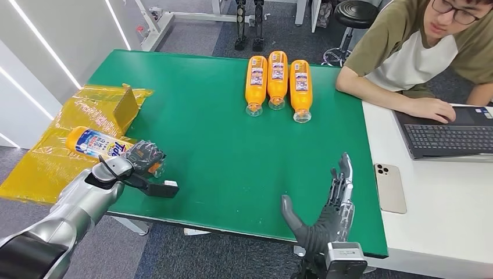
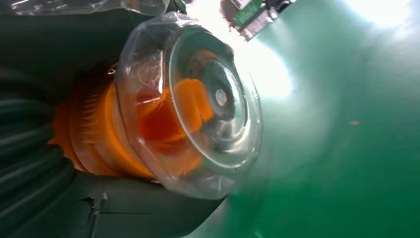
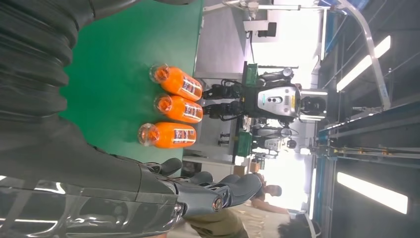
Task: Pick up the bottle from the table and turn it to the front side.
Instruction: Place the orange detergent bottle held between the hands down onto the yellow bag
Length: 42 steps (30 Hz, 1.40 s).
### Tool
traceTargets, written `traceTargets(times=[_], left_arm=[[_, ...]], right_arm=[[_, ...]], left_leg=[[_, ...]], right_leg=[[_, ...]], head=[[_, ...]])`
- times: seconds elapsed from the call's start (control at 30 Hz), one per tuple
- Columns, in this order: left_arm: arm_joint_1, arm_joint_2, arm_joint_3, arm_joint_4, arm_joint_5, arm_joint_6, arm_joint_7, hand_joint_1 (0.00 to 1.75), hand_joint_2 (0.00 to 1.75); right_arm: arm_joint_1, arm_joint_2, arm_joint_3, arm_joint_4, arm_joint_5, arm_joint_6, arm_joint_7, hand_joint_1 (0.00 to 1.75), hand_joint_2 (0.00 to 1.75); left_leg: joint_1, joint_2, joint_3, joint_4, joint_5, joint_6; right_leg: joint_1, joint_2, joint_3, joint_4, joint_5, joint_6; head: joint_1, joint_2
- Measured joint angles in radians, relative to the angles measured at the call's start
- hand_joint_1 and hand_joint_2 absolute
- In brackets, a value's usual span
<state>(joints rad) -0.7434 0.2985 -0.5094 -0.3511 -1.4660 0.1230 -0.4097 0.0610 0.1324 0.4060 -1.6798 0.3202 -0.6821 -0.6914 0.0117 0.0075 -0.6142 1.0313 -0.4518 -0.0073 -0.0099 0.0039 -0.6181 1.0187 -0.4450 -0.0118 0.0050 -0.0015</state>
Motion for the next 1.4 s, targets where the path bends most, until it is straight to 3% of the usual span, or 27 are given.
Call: traceTargets(times=[0.1,0.13,0.23,0.27,0.4,0.5,0.73,1.07,1.17,1.33,1.4], left_arm=[[-0.008,-0.011,-0.012,0.008,-0.001,-0.01,0.0,1.75,1.75],[-0.01,-0.015,-0.016,0.011,-0.003,-0.01,0.003,1.61,1.75],[-0.015,-0.027,-0.024,0.017,-0.013,-0.007,0.037,0.3,1.75],[-0.016,-0.033,-0.027,0.019,-0.016,-0.006,0.059,0.0,1.75],[-0.019,-0.059,-0.03,0.024,0.016,-0.009,0.159,0.0,1.75],[-0.02,-0.074,-0.02,0.025,0.064,-0.02,0.19,0.0,1.75],[-0.023,-0.087,0.02,0.025,0.114,-0.046,0.201,0.0,1.75],[-0.013,-0.087,0.051,0.028,0.127,-0.009,0.198,0.0,1.75],[0.0,-0.086,0.063,0.028,0.14,0.055,0.178,0.0,1.75],[0.034,-0.083,0.105,0.028,0.181,0.267,0.122,0.0,1.75],[0.038,-0.082,0.116,0.028,0.189,0.308,0.112,0.0,1.75]], right_arm=[[0.0,0.0,0.001,-0.006,0.02,0.0,0.019,0.0,1.75],[0.0,0.0,0.001,-0.007,0.024,0.0,0.022,0.0,1.75],[0.001,0.0,0.001,-0.009,0.031,0.0,0.029,0.0,1.75],[0.001,0.0,0.001,-0.011,0.035,0.0,0.032,0.0,1.75],[0.002,0.0,0.001,-0.018,0.061,0.0,0.051,0.0,1.75],[0.003,0.0,0.001,-0.026,0.08,0.0,0.068,0.0,1.75],[0.003,0.0,0.001,-0.029,0.083,0.0,0.077,0.0,1.75],[0.003,0.0,0.001,-0.029,0.084,0.0,0.078,0.0,1.75],[0.003,0.0,0.001,-0.029,0.085,0.0,0.078,0.0,1.75],[0.004,0.0,0.001,-0.031,0.098,0.0,0.07,0.0,1.75],[0.004,0.0,0.001,-0.032,0.1,0.0,0.068,0.0,1.75]], left_leg=[[0.0,0.0,0.0,0.0,0.0,0.0],[0.0,0.0,0.0,0.0,0.0,0.0],[0.0,0.0,0.0,0.0,0.0,0.0],[0.0,0.0,0.0,0.0,0.0,0.0],[0.0,0.0,0.0,0.0,0.0,0.0],[0.0,0.0,0.0,0.0,0.0,0.0],[0.0,0.0,0.0,0.0,0.0,0.0],[0.0,0.0,0.0,0.0,0.0,0.0],[0.0,0.0,0.0,0.0,0.0,0.0],[0.0,0.0,0.0,0.0,0.0,0.0],[0.0,0.0,0.0,0.0,0.0,0.0]], right_leg=[[0.0,0.0,0.0,0.0,0.0,0.0],[0.0,0.0,0.0,0.0,0.0,0.0],[0.0,0.0,0.0,0.0,0.0,0.0],[0.0,0.0,0.0,0.0,0.0,0.0],[0.0,0.0,0.0,0.0,0.0,0.0],[0.0,0.0,0.0,0.0,0.0,0.0],[0.0,0.0,0.001,0.001,0.0,0.0],[0.0,0.0,0.001,0.001,0.0,0.0],[0.0,0.0,0.001,0.001,0.0,0.0],[0.0,0.0,0.0,0.001,0.0,0.0],[0.0,0.0,0.0,0.001,0.0,0.0]], head=[[0.0,0.0],[0.0,0.0],[0.0,0.0],[0.0,0.0],[0.0,0.0],[0.0,0.0],[0.0,0.0],[0.0,0.0],[0.0,0.0],[0.0,0.0],[0.0,0.0]])
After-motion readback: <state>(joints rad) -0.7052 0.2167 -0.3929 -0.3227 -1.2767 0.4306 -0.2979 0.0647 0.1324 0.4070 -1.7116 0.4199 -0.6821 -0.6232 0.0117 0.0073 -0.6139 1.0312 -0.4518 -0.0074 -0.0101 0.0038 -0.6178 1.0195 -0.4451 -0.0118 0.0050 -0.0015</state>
